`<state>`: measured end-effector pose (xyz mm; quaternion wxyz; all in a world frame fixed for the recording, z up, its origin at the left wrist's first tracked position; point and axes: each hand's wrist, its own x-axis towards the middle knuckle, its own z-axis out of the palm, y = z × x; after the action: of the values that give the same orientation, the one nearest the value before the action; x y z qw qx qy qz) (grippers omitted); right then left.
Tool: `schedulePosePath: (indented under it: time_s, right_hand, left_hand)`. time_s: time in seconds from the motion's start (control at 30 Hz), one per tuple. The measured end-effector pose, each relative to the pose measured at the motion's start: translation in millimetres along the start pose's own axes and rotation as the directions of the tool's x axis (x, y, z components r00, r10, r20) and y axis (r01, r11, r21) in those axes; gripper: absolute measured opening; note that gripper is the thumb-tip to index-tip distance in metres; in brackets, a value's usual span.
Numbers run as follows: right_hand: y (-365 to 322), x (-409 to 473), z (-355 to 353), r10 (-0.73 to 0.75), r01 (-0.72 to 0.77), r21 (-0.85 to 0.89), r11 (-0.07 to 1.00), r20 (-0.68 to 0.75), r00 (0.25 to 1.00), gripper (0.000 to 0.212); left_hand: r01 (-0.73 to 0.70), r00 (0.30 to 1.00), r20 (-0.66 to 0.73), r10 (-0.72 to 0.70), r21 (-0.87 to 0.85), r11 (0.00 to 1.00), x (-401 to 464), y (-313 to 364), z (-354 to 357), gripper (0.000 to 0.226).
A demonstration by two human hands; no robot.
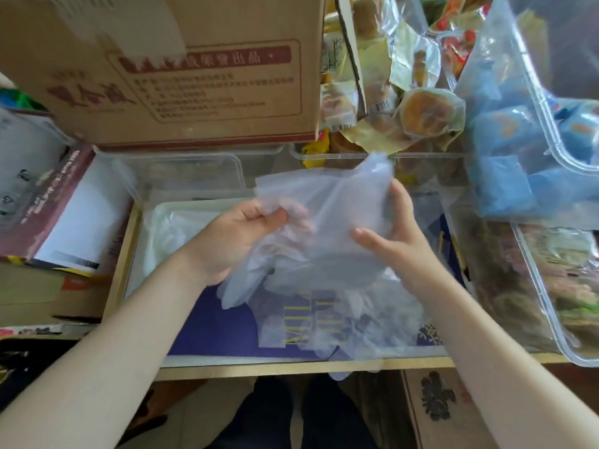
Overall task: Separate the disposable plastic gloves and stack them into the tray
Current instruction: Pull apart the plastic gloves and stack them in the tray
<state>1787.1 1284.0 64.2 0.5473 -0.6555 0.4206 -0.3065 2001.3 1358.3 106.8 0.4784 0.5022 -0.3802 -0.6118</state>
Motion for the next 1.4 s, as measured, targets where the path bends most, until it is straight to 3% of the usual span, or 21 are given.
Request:
schedulePosePath:
  time_s: [0.1,0.2,0.3,0.4,0.47,0.57,0.63,0.7,0.77,0.87,0.97,1.07,1.13,1.2,1.27,1.33,1.4]
  right_hand:
    - [-10,9,-7,0.119,-0.187,0.222,0.957,0.286,0.951,0.055]
    - [-15,7,0,0.169,-0.251,0.147,0.957,0.421,0.891,0.017]
    - [-13,7,13,0.226,-0.269,0.086,0.959,0.34,0.913,0.006]
    - [-5,9,20,0.249,-0.273,0.092,0.958,0.211,0.945,0.011]
    - [1,12,23,0.278,-0.291,0.087,0.953,0.134,0.951,0.012]
    - [4,12,24,0.313,-0.327,0.062,0.943,0.165,0.935,0.001]
    - [3,13,25,0.318,-0.347,0.064,0.936,0.271,0.909,0.017]
    - [3,16,27,0.306,-0.33,0.029,0.944,0.303,0.902,0.02]
    - [2,21,30,0.284,-0.296,-0.002,0.955,0.291,0.914,0.01]
    - [5,26,39,0.259,-0.296,0.173,0.939,0.209,0.943,0.01]
    - [7,30,47,0.28,-0.315,0.35,0.882,0.15,0.948,0.014]
    - [14,35,50,0.266,-0.322,0.378,0.868,0.194,0.944,0.007]
    - [18,37,51,0.276,-0.36,0.37,0.857,0.261,0.925,0.037]
    - [25,39,48,0.259,-0.373,0.406,0.834,0.308,0.915,0.04]
    - [25,41,45,0.224,-0.367,0.413,0.834,0.356,0.907,0.015]
    - [19,43,43,0.196,-0.33,0.369,0.869,0.356,0.914,0.034]
    - [9,44,45,0.135,-0.289,0.356,0.889,0.398,0.907,0.028]
  left_hand:
    - [0.009,0.999,0.046,-0.008,-0.026,1.0,-1,5,-12,0.032]
    - [0.025,1.0,-0.009,-0.026,-0.075,0.997,3,2,-21,0.03]
    - [0.099,0.991,-0.088,-0.099,-0.011,0.995,4,-6,-34,0.02]
    - [0.234,0.971,0.026,-0.237,0.083,0.969,2,-22,-47,0.013]
    - [0.273,0.962,-0.046,-0.27,0.216,0.938,1,-35,-54,0.014]
    - [0.248,0.956,-0.221,-0.192,0.265,0.932,3,-48,-57,0.017]
    - [0.207,0.945,-0.301,-0.128,0.248,0.946,6,-47,-61,0.019]
    - [0.157,0.95,-0.303,-0.077,0.247,0.956,8,-44,-64,0.024]
    - [0.116,0.953,-0.3,-0.03,0.273,0.955,9,-43,-65,0.027]
    - [0.057,0.937,-0.348,0.015,0.195,0.979,8,-43,-67,0.025]
    - [0.049,0.957,-0.286,-0.048,-0.002,0.999,5,-44,-69,0.021]
    - [0.063,0.964,-0.263,-0.044,0.062,0.996,3,-48,-74,0.03]
    - [0.051,0.959,-0.284,-0.018,0.11,0.993,4,-47,-77,0.031]
    - [0.014,0.964,-0.267,0.004,0.065,0.998,5,-44,-82,0.033]
    - [-0.022,0.983,-0.18,0.028,0.036,0.999,2,-38,-91,0.037]
    - [-0.104,0.994,-0.032,0.107,0.097,0.99,-4,-31,-102,0.045]
    - [-0.174,0.982,0.105,0.16,0.147,0.974,-9,-30,-115,0.069]
